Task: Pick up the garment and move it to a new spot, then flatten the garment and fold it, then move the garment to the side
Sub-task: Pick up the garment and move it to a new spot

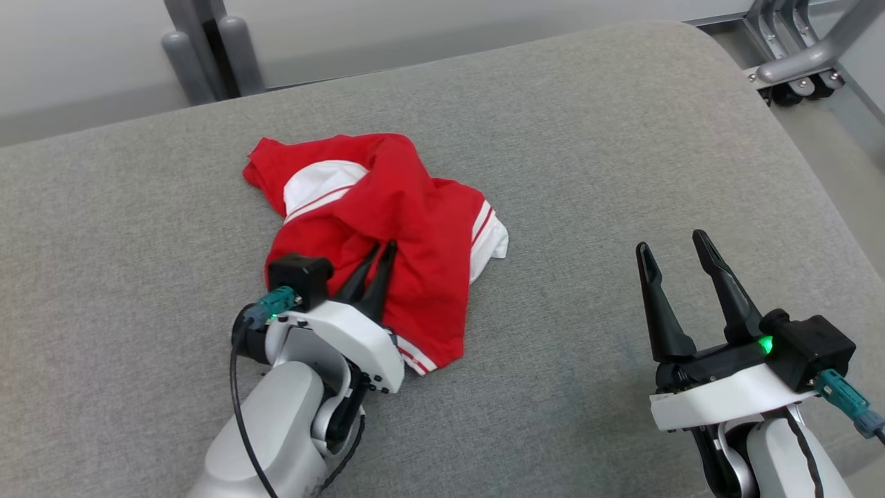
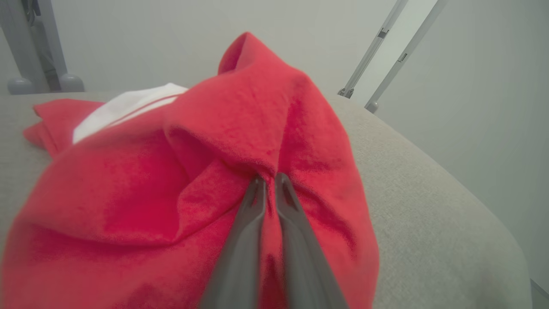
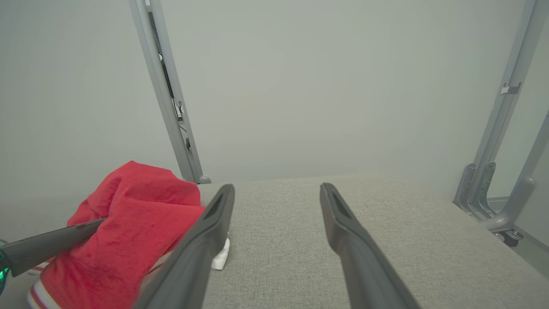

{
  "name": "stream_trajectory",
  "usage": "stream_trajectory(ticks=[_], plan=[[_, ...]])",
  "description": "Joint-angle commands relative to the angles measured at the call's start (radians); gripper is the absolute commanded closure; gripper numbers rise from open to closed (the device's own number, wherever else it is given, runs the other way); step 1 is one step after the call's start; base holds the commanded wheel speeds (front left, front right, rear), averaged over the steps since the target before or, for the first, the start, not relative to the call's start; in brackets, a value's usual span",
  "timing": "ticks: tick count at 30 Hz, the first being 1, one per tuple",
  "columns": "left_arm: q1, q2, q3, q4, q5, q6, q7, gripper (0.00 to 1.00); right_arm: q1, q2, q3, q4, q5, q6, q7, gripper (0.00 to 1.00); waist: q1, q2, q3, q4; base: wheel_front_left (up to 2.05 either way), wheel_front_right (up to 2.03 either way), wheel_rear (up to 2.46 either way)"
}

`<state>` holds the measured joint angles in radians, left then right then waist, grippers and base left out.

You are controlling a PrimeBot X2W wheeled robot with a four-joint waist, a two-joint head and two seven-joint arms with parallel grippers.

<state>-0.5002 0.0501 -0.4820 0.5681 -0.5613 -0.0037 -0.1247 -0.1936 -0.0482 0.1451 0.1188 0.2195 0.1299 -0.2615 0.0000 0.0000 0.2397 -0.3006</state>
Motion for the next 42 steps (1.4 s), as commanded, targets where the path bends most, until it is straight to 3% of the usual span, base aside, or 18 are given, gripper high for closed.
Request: stream_trajectory(ticks=[1,7,12,16,25,35,42], plan=[[-0.032,0.004,-0.042,0.015,-0.029,0.001,-0.031,0.00,-0.012,-0.005,0.005,0.004,-0.003,0.002,-0.005,0.00,0.0000,0.0000,0.007,0.015,0.00,0.00,0.00],[-0.056,0.003,-0.112,-0.001,-0.098,0.004,-0.104,0.00,-0.004,-0.005,0.005,0.005,-0.011,0.002,-0.005,0.00,0.0000,0.0000,-0.013,0.056,0.00,0.00,0.00],[-0.032,0.008,-0.097,-0.070,-0.086,0.014,-0.135,0.00,0.013,-0.004,0.001,0.007,-0.022,0.002,-0.005,0.00,0.0000,0.0000,-0.060,0.110,0.00,0.00,0.00],[0.028,0.045,-0.039,-0.177,-0.027,0.042,-0.141,0.00,0.024,-0.005,0.006,0.012,-0.029,0.002,-0.005,0.00,0.0000,0.0000,-0.100,0.150,0.00,0.00,0.00],[0.271,0.052,0.152,-0.426,0.099,0.084,-0.140,0.00,0.072,-0.005,-0.006,0.025,-0.017,0.002,-0.005,0.00,0.0000,0.0000,-0.195,0.226,0.00,0.00,0.00],[0.453,0.057,0.263,-0.508,0.329,0.078,-0.140,0.00,0.151,-0.005,-0.047,0.022,-0.027,0.002,-0.005,0.00,0.0000,0.0000,-0.270,0.291,0.00,0.00,0.00],[0.558,0.033,0.307,-0.537,0.429,0.075,-0.140,0.00,0.211,-0.004,-0.062,0.045,-0.052,0.002,-0.005,0.00,0.0000,0.0000,-0.294,0.303,0.00,0.00,0.00]])
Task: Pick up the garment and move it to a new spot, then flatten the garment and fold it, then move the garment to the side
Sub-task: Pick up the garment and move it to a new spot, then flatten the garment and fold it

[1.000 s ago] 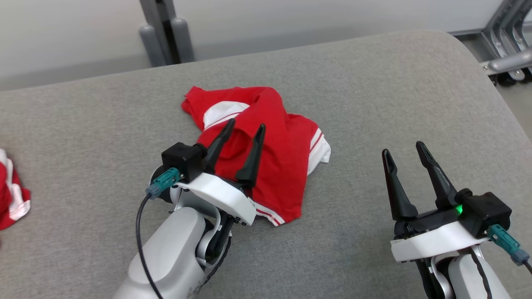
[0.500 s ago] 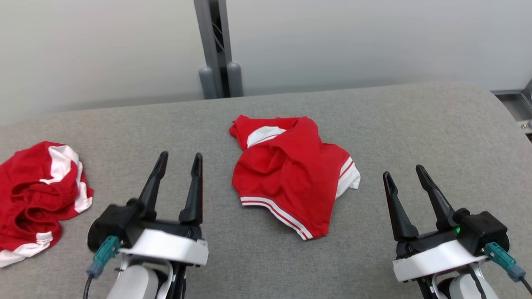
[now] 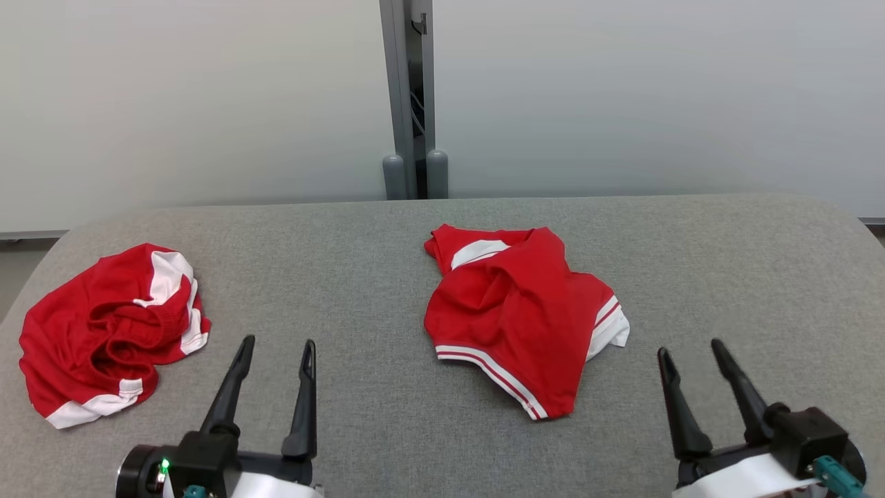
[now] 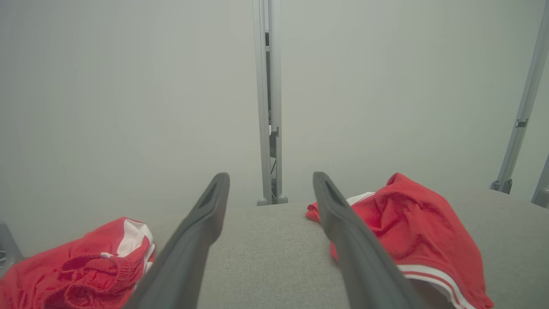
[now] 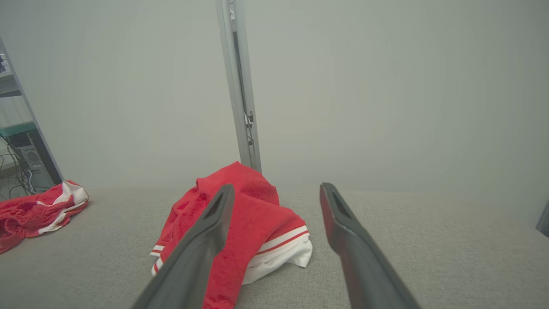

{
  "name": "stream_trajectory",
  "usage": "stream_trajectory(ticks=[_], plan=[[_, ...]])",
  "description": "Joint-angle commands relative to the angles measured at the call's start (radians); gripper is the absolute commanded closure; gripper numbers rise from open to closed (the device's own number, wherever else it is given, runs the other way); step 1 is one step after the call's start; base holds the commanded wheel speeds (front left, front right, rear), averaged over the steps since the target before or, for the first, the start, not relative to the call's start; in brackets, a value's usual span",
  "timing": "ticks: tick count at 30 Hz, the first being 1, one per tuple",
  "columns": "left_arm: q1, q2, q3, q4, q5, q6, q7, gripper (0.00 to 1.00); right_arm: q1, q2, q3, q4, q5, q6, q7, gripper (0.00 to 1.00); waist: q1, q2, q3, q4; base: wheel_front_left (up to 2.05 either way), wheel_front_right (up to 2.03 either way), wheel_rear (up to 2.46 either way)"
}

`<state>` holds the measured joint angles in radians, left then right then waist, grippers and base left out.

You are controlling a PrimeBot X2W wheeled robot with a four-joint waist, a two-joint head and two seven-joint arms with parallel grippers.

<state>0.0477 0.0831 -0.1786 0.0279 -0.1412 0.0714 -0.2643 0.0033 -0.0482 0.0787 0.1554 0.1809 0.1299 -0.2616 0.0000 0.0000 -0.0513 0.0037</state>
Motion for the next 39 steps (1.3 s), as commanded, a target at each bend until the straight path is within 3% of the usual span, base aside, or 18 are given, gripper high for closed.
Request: stream_trajectory(ticks=[1,13,39], plan=[[0.017,-0.005,0.006,0.004,0.017,-0.003,0.000,0.00,0.016,-0.005,0.007,0.014,-0.022,0.002,-0.005,0.00,0.0000,0.0000,-0.005,-0.003,0.00,0.00,0.00],[0.045,-0.028,0.017,0.029,0.038,-0.037,0.000,0.00,0.015,-0.005,0.013,0.009,-0.044,0.001,-0.005,0.00,0.0000,0.0000,-0.006,-0.013,0.00,0.00,0.00],[0.020,-0.031,0.026,0.047,0.012,-0.019,0.000,0.00,0.003,-0.005,0.014,-0.002,-0.044,0.001,-0.005,0.00,0.0000,0.0000,0.006,-0.032,0.00,0.00,0.00]])
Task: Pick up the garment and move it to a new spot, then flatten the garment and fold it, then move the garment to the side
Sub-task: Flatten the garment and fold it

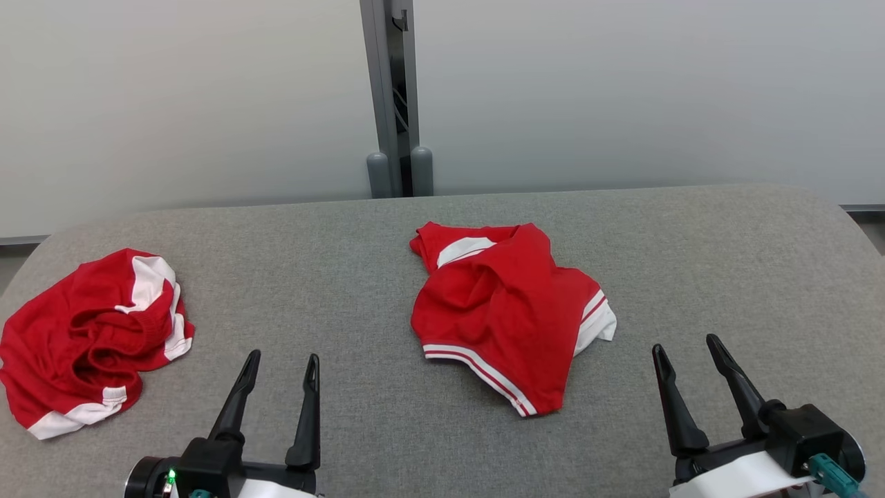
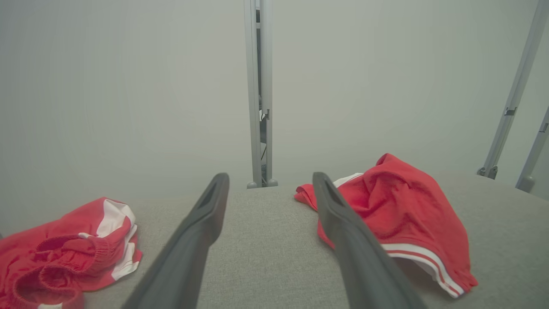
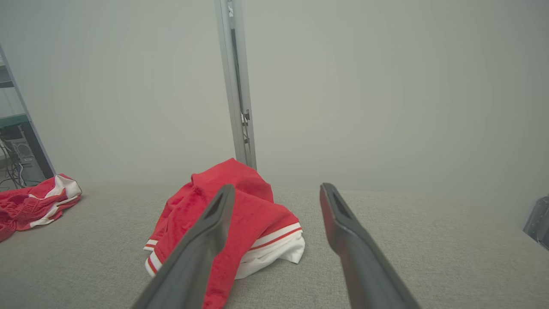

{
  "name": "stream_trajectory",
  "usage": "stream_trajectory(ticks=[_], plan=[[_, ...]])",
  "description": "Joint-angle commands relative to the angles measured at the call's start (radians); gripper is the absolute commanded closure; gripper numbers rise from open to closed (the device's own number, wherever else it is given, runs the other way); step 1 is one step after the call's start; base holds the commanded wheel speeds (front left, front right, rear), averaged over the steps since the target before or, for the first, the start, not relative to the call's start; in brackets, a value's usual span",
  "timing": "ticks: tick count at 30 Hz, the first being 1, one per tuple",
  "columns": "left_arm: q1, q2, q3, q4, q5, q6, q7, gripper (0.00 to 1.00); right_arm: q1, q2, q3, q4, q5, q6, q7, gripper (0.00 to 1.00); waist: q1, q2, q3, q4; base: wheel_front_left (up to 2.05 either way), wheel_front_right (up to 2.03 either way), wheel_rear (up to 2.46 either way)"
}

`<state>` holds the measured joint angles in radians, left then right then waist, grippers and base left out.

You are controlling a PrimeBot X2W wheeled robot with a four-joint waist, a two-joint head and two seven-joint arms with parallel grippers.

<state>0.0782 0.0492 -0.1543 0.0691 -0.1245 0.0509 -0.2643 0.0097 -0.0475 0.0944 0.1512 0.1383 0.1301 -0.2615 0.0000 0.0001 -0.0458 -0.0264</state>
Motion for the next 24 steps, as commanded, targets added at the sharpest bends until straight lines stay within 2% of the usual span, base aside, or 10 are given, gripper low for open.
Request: stream_trajectory(ticks=[1,6,12,16,24], plan=[[-0.013,0.003,0.001,0.011,-0.001,-0.003,0.000,0.00,-0.005,-0.006,-0.001,0.001,0.000,0.001,-0.005,0.00,0.0000,-0.0001,0.002,-0.003,0.00,0.00,0.00],[-0.054,0.008,-0.022,0.086,0.060,-0.047,0.000,0.00,-0.016,-0.006,0.009,-0.010,-0.001,0.001,-0.005,0.00,0.0000,-0.0001,0.023,-0.020,0.00,0.00,0.00],[-0.168,0.047,-0.123,0.271,0.142,-0.128,0.000,0.00,-0.036,-0.006,0.020,-0.015,-0.006,0.001,-0.005,0.00,0.0000,-0.0001,0.067,-0.057,0.00,0.00,0.00],[-0.249,0.063,-0.178,0.372,0.184,-0.146,0.000,0.00,-0.046,-0.006,0.024,-0.017,-0.005,0.001,-0.005,0.00,0.0000,-0.0001,0.093,-0.076,0.00,0.00,0.00],[-0.463,0.103,-0.355,0.520,0.302,-0.165,0.000,0.00,-0.098,-0.006,0.034,-0.026,0.003,0.001,-0.005,0.00,0.0000,-0.0001,0.192,-0.116,0.00,0.00,0.00]])
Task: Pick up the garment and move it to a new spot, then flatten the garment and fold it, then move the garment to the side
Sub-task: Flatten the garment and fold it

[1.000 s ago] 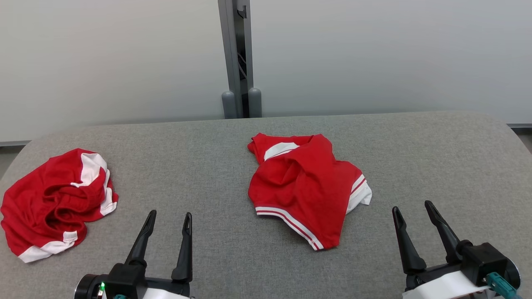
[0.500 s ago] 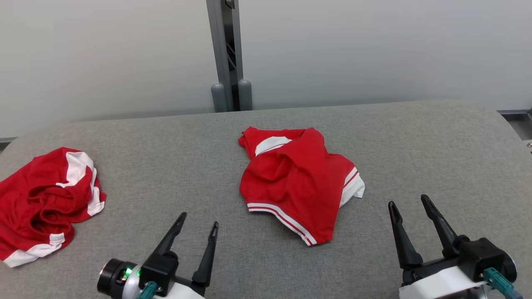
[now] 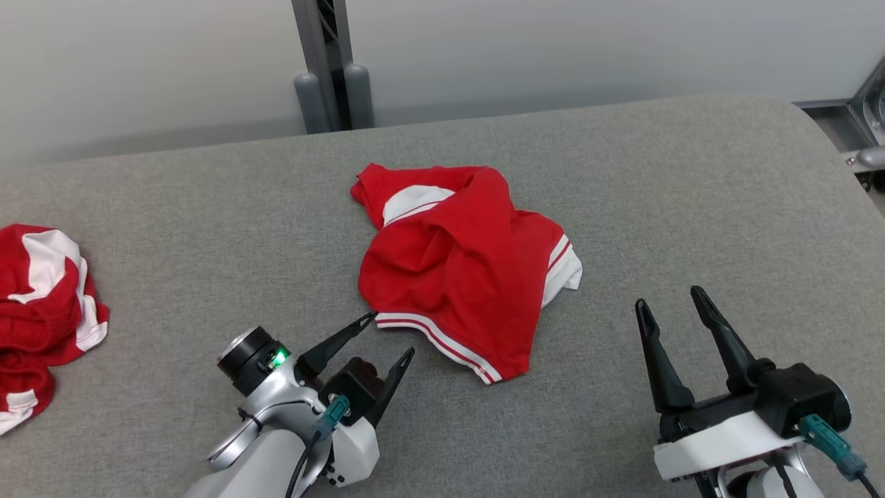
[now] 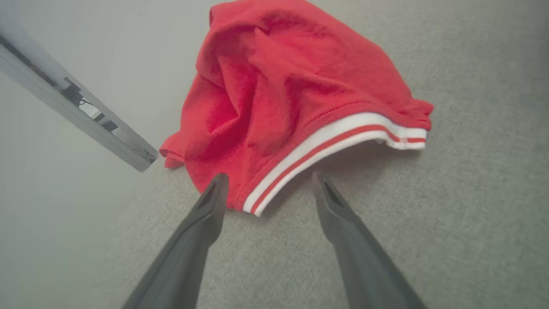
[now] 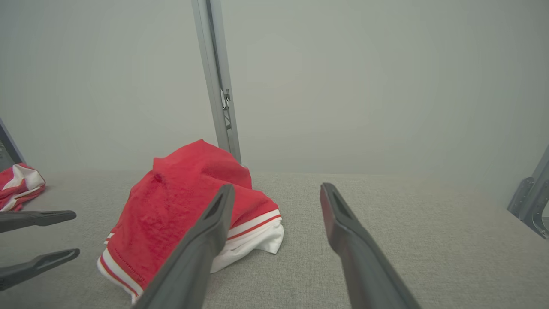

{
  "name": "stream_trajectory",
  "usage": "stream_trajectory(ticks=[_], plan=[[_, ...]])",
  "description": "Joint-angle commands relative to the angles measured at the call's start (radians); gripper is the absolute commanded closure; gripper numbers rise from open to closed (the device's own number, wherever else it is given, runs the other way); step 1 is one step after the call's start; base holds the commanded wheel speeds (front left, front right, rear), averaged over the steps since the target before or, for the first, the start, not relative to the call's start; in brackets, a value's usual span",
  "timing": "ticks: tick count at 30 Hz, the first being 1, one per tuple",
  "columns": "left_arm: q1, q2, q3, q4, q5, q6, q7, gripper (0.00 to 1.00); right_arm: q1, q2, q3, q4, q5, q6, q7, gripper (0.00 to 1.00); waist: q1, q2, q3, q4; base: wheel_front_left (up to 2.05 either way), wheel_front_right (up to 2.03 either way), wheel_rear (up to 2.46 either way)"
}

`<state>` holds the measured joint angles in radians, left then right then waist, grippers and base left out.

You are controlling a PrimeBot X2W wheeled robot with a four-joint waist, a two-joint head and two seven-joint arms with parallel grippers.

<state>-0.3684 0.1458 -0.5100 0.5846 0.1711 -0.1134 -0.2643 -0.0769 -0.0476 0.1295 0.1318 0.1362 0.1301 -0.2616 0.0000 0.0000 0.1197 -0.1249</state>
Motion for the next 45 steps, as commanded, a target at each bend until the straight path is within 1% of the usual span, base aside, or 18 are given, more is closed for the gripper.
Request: stream_trajectory(ticks=[1,3,9,12,13,14,15,18,22,26,27,31,36,37,39,42,45], plan=[[-0.032,0.008,-0.015,0.022,0.011,-0.002,0.000,0.00,-0.018,-0.006,0.001,-0.007,0.005,0.001,-0.005,0.00,0.0000,0.0000,0.038,-0.023,0.00,0.00,0.00],[-0.069,0.012,-0.036,0.058,0.018,0.002,0.000,0.00,-0.035,-0.006,0.007,-0.010,0.009,0.001,-0.005,0.00,0.0000,0.0000,0.063,-0.036,0.00,0.00,0.00],[-0.162,0.017,-0.068,0.172,0.037,0.058,0.000,0.00,-0.073,-0.006,0.022,-0.014,0.019,0.001,-0.005,0.00,0.0000,0.0000,0.125,-0.063,0.00,0.00,0.00],[-0.198,0.017,-0.084,0.206,0.032,0.069,0.000,0.00,-0.085,-0.006,0.023,-0.016,0.021,0.001,-0.005,0.00,0.0000,0.0000,0.150,-0.071,0.00,0.00,0.00],[-0.206,0.018,-0.090,0.213,0.027,0.067,0.000,0.21,-0.087,-0.006,0.024,-0.016,0.022,0.001,-0.005,0.00,0.0000,0.0000,0.155,-0.073,0.00,0.00,0.00],[-0.212,0.017,-0.096,0.217,0.020,0.061,0.000,0.87,-0.090,-0.006,0.025,-0.016,0.022,0.001,-0.005,0.00,0.0000,0.0000,0.159,-0.076,0.00,0.00,0.00],[-0.219,0.017,-0.101,0.218,0.014,0.056,0.000,1.00,-0.092,-0.006,0.025,-0.015,0.021,0.001,-0.005,0.00,0.0000,0.0000,0.161,-0.078,0.00,0.00,0.00],[-0.231,0.012,-0.107,0.168,-0.021,0.045,0.000,1.00,-0.092,-0.006,0.023,-0.011,0.024,0.001,-0.005,0.00,0.0000,0.0000,0.158,-0.083,0.00,0.00,0.00],[-0.213,-0.004,-0.104,0.048,-0.095,0.025,0.000,1.00,-0.075,-0.006,0.019,-0.003,0.029,0.001,-0.005,0.00,0.0000,0.0000,0.133,-0.083,0.00,0.00,0.00],[-0.219,-0.032,-0.089,-0.058,-0.185,0.004,0.000,1.00,-0.059,-0.006,0.018,0.005,0.030,0.001,-0.005,0.00,0.0000,0.0000,0.094,-0.076,0.00,0.00,0.00],[-0.246,-0.051,-0.086,-0.088,-0.230,-0.004,0.000,1.00,-0.055,-0.006,0.022,0.009,0.033,0.001,-0.005,0.00,0.0000,0.0000,0.070,-0.076,0.00,0.00,0.00],[-0.315,-0.079,-0.109,-0.117,-0.309,-0.014,0.004,1.00,-0.043,-0.006,0.032,0.017,0.041,0.001,-0.005,0.00,0.0000,0.0000,0.021,-0.088,0.00,0.00,0.00],[-0.414,-0.093,-0.132,-0.142,-0.387,-0.016,0.024,1.00,-0.031,-0.006,0.041,0.028,0.047,0.001,-0.005,0.00,0.0000,0.0000,-0.028,-0.119,0.00,0.00,0.00],[-0.437,-0.094,-0.141,-0.156,-0.414,-0.009,0.029,1.00,-0.026,-0.006,0.043,0.029,0.048,0.001,-0.005,0.00,0.0000,0.0000,-0.039,-0.128,0.00,0.00,0.00],[-0.480,-0.096,-0.176,-0.196,-0.477,0.029,0.044,1.00,-0.014,-0.006,0.042,0.033,0.047,0.001,-0.005,0.00,0.0000,0.0000,-0.060,-0.145,0.00,0.00,0.00],[-0.538,-0.092,-0.222,-0.229,-0.572,0.117,0.080,1.00,-0.002,-0.006,0.029,0.036,0.041,0.001,-0.005,0.00,0.0000,0.0000,-0.079,-0.162,0.00,0.00,0.00],[-0.554,-0.090,-0.245,-0.203,-0.675,0.210,0.113,1.00,0.005,-0.005,0.021,0.033,0.039,0.001,-0.005,0.00,0.0000,0.0000,-0.083,-0.168,0.00,0.00,0.00]])
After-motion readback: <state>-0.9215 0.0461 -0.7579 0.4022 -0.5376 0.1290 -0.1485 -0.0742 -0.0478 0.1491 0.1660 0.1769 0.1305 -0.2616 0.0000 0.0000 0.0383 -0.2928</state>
